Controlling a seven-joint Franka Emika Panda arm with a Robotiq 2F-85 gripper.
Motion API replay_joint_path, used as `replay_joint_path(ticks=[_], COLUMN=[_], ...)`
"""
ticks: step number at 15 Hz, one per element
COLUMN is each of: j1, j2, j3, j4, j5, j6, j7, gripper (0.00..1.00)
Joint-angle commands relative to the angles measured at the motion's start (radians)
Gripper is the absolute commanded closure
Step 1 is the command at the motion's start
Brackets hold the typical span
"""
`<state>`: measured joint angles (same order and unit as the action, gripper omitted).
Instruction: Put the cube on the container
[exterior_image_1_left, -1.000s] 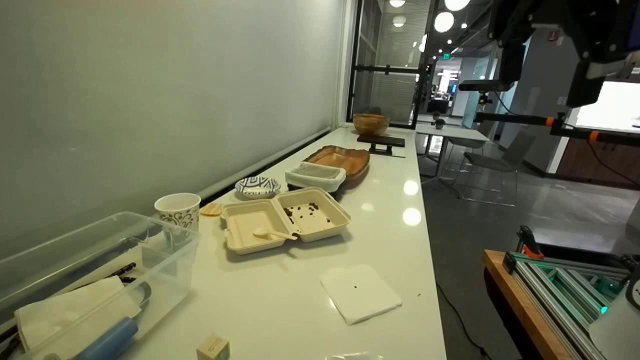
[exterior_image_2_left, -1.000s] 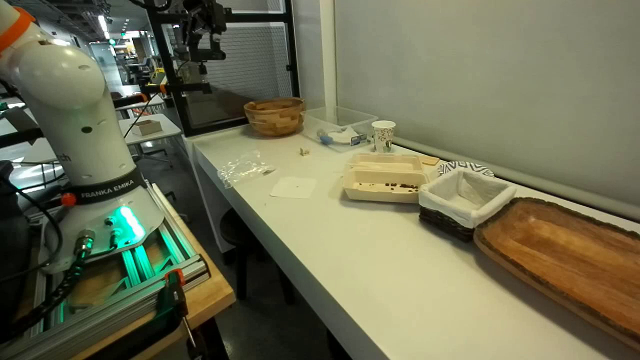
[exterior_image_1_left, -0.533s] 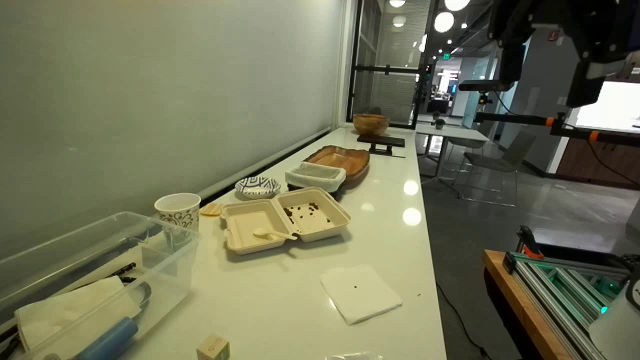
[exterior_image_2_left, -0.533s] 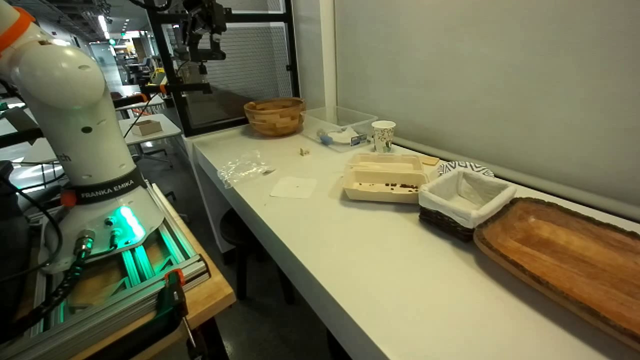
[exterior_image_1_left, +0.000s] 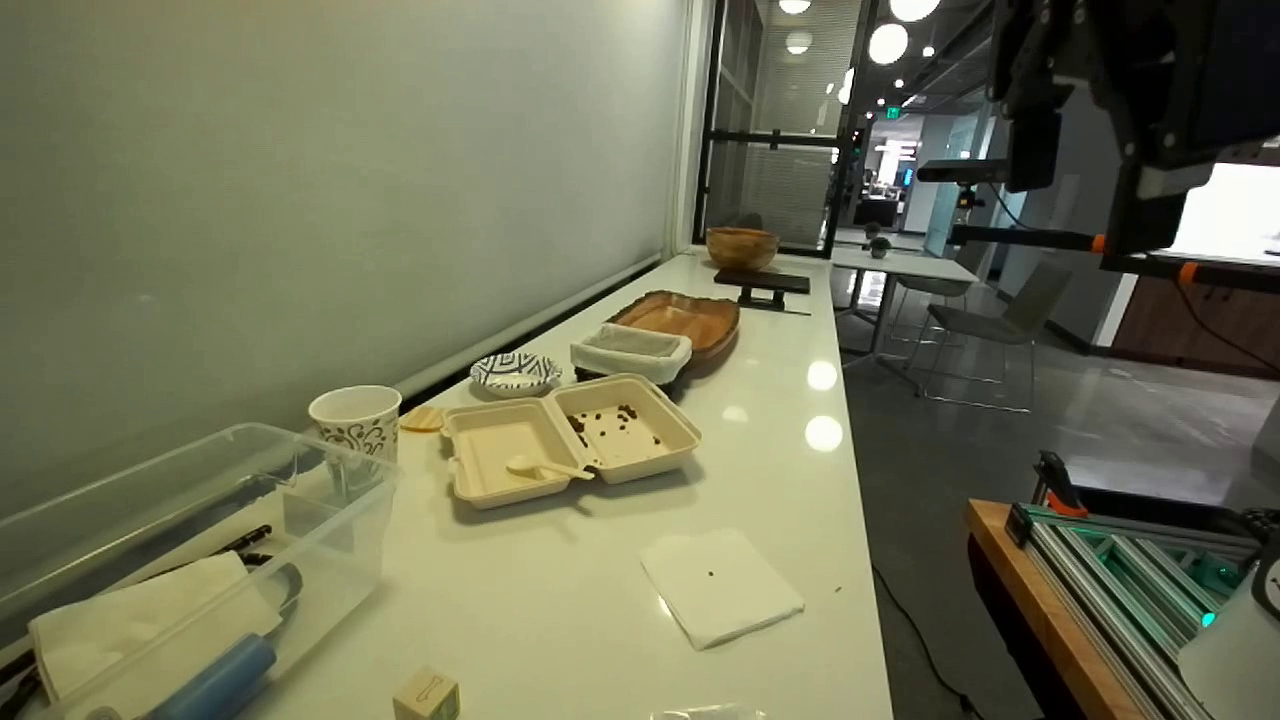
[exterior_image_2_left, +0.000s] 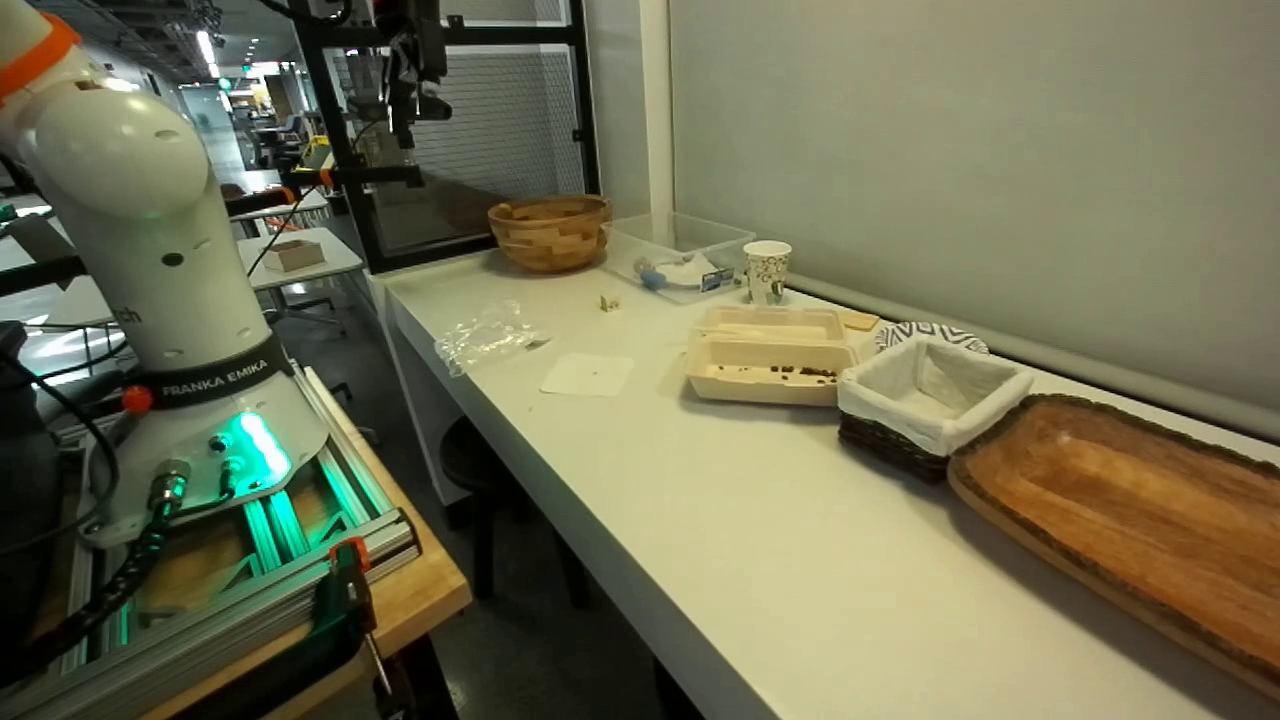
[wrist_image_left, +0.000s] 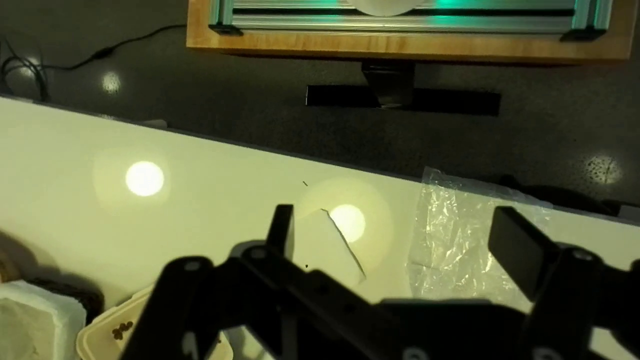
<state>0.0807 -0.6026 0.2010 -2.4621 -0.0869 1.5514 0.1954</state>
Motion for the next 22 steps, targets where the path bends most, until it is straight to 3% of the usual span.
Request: replay_joint_path(ticks=[1, 4, 11, 12, 14, 18, 19, 22], j1=[-0.016, -0.024, -0.023, 0.0, -0.001, 0.001, -0.002, -0.003], j2=[0.218, 0.342, 0.561, 0.498, 0.545, 0.56, 0.554, 0.622], j3=[0.045, 0.061, 0.016, 0.007, -0.008, -0.013, -0.01, -0.033], j4=[0.093, 0.132, 0.126, 0.106, 0.111, 0.126, 0.11, 0.149], j5=[0.094, 0.115, 0.0, 0.049, 0.021, 0.019, -0.065, -0.069], j6=[0.056, 0.171, 0.803, 0.698, 0.787, 0.796, 0.832, 0.875], j7=[0.219, 0.399, 0.609, 0.552, 0.573, 0.576, 0.582, 0.408], gripper=[0.0, 0.0, 0.0, 0.0, 0.0, 0.0, 0.0, 0.0])
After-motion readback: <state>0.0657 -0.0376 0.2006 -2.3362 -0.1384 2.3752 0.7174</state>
